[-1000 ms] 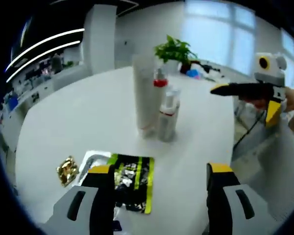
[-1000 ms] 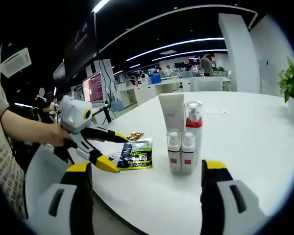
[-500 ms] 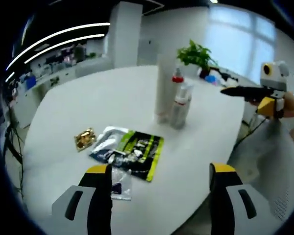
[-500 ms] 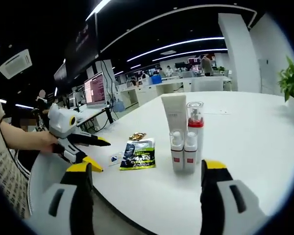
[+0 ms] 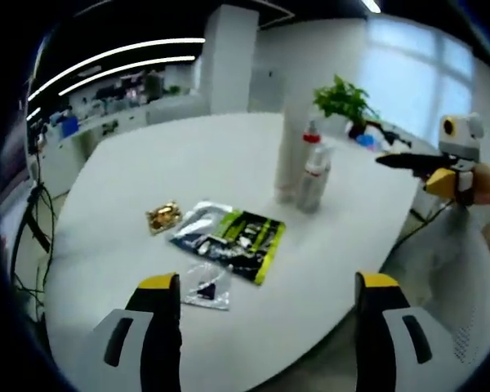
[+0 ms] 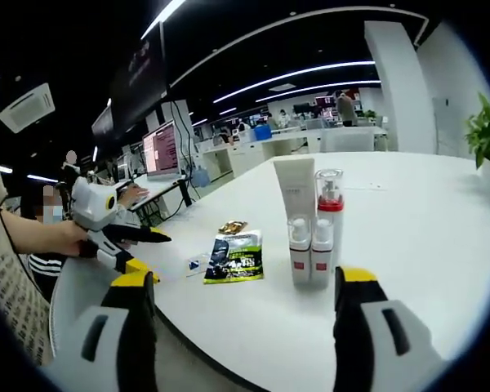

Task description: Arrange the skincare products in the storage area until every visible bottle or jar stands upright without overlapping.

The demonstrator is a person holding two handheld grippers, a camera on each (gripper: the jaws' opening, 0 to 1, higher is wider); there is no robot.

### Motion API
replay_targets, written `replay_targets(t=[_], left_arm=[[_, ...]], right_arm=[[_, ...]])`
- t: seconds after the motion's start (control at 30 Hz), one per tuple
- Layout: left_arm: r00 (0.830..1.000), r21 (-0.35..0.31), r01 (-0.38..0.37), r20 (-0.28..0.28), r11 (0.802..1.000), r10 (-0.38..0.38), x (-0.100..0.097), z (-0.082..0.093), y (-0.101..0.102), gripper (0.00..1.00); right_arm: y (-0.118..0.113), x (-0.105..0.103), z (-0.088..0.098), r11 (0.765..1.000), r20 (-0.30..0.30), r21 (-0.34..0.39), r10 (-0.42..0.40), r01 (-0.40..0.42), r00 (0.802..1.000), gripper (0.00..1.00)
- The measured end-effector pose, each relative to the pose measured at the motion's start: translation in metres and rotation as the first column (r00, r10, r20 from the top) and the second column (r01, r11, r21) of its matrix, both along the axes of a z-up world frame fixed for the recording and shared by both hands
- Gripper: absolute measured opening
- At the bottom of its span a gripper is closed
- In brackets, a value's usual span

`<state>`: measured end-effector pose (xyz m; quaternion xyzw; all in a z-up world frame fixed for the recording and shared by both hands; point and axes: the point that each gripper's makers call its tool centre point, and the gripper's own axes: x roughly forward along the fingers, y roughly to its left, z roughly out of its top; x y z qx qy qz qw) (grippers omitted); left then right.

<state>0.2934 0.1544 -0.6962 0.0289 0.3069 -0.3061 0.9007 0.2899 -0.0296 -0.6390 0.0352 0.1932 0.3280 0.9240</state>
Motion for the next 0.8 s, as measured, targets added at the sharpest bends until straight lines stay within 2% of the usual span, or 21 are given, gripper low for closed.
replay_targets(t=[0.23,0.53,0.8], left_arm=[[1.000,0.007,-0.024,0.018,1.000,0.024,0.005,0.006,0.002,0.89],[0.997,0.011,-0.068,-0.021,0.998,0.069,0.007,0.001,-0.001,0.92],[0.992,0.046,-0.121,-0.040,0.992,0.123,0.019,-0.007,-0.007,0.97]], right_arm=[[0.001,-0.001,-0.001,1.000,0.001,-0.005,0.009,-0.009,1.000,0.91],[-0.001,-0.005,0.002,1.000,0.001,-0.004,0.000,0.000,1.000,0.91],[0.000,-0.007,-0.002,1.000,0.012,-0.024,0.000,0.001,1.000,0.91]])
